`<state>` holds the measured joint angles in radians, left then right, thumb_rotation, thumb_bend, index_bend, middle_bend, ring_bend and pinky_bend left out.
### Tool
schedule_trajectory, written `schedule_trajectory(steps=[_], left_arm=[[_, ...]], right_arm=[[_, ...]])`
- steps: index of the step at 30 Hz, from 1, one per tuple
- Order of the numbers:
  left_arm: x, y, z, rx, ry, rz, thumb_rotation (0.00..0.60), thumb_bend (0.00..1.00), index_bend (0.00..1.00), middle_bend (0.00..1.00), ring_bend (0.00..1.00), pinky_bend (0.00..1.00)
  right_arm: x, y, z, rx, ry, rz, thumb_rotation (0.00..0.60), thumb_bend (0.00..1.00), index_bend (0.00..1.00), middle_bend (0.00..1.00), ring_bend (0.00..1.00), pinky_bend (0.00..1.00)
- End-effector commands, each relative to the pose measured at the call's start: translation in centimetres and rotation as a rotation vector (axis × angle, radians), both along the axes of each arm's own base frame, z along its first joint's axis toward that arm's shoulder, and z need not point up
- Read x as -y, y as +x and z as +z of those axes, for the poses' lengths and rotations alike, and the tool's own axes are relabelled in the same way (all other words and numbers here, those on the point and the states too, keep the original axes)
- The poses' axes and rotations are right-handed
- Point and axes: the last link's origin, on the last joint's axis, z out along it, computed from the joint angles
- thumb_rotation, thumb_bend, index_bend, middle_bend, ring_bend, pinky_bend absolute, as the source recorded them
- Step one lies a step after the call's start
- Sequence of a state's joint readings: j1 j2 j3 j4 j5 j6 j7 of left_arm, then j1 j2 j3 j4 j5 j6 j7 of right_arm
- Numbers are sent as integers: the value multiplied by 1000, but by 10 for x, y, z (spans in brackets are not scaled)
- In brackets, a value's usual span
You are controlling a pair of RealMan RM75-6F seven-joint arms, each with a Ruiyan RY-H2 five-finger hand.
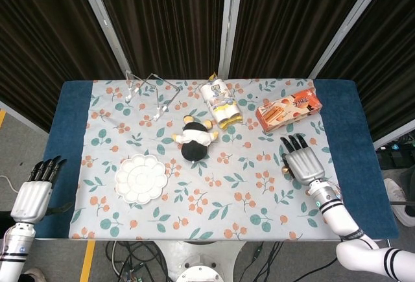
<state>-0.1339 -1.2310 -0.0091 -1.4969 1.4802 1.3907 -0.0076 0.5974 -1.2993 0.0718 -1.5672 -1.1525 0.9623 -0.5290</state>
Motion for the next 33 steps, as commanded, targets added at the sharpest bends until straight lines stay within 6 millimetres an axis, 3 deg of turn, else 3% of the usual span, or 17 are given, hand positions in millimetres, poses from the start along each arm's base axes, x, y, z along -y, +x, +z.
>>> schedule_trajectory(steps=[1,27,30,33], left_arm=[[0,0,0,0,1,0,600,0,36,0,0,15],[1,-3,5,2,19,7,600,0,36,0,0,15],[1,-4,4,3,16,9,600,0,36,0,0,15],[1,-4,3,3,11,11,600,0,37,0,0,15]], right_arm=[[0,-1,-2,-5,4,0,600,351,788,93,0,0],[1,-1,-12,-41,33,-4,600,287,725,88,0,0],[-1,-1,-11,-46,41,-6,600,261,669,71,0,0],[-2,-2,-9,-55,45,-11,600,222,518,31,0,0]])
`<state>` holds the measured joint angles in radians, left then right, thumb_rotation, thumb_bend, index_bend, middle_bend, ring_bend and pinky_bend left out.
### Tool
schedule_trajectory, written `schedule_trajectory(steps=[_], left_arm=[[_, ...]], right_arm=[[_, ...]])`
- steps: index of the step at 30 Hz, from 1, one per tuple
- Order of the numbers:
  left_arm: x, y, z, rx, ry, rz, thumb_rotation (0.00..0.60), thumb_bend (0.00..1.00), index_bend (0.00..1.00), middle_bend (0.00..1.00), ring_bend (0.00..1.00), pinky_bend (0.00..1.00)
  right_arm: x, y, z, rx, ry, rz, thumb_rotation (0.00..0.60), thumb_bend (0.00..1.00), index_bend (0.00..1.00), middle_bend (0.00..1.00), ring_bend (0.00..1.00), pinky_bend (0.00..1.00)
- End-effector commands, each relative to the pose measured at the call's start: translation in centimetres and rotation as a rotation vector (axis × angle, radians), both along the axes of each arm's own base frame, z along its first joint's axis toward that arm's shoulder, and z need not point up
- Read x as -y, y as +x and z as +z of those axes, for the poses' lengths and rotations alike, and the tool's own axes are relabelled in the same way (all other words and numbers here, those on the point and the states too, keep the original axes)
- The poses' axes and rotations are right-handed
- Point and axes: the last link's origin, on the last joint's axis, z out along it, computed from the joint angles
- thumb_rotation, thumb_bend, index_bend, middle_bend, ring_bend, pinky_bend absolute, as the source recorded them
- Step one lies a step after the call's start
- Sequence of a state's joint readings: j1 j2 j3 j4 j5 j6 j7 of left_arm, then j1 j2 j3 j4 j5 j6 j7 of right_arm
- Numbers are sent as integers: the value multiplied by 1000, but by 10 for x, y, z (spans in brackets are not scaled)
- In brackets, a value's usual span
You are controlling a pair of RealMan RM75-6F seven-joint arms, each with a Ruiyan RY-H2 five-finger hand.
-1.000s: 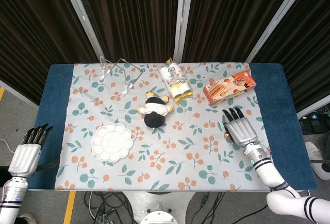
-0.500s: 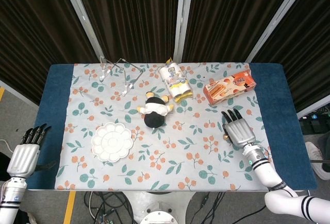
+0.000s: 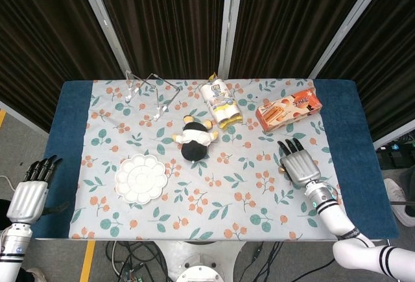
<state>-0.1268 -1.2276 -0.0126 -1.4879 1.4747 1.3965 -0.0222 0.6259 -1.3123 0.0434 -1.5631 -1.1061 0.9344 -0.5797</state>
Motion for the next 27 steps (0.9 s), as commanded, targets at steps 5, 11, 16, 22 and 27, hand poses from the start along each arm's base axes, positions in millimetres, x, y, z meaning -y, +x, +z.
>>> schedule_trajectory(steps=[5,11,16,22,27], left_arm=[[-1,0,0,1,1,-2,600,0,36,0,0,15],[0,1,2,0,7,-2,600,0,36,0,0,15],[1,2,3,2,15,-6,600,0,36,0,0,15],[4,4,6,11,40,-18,600,0,36,0,0,15],[6,5,10,-2,63,-34,600,0,36,0,0,15]], right_arm=[[-2,1,8,-9,-18,0,600,182,241,1,0,0],[-13,3,37,60,-91,9,600,180,33,0,0,0],[-39,-13,73,112,-203,-8,600,156,0,0,0,0],[-86,-59,106,189,-381,-42,600,126,0,0,0,0],[-127,-96,119,256,-494,-81,600,124,0,0,0,0]])
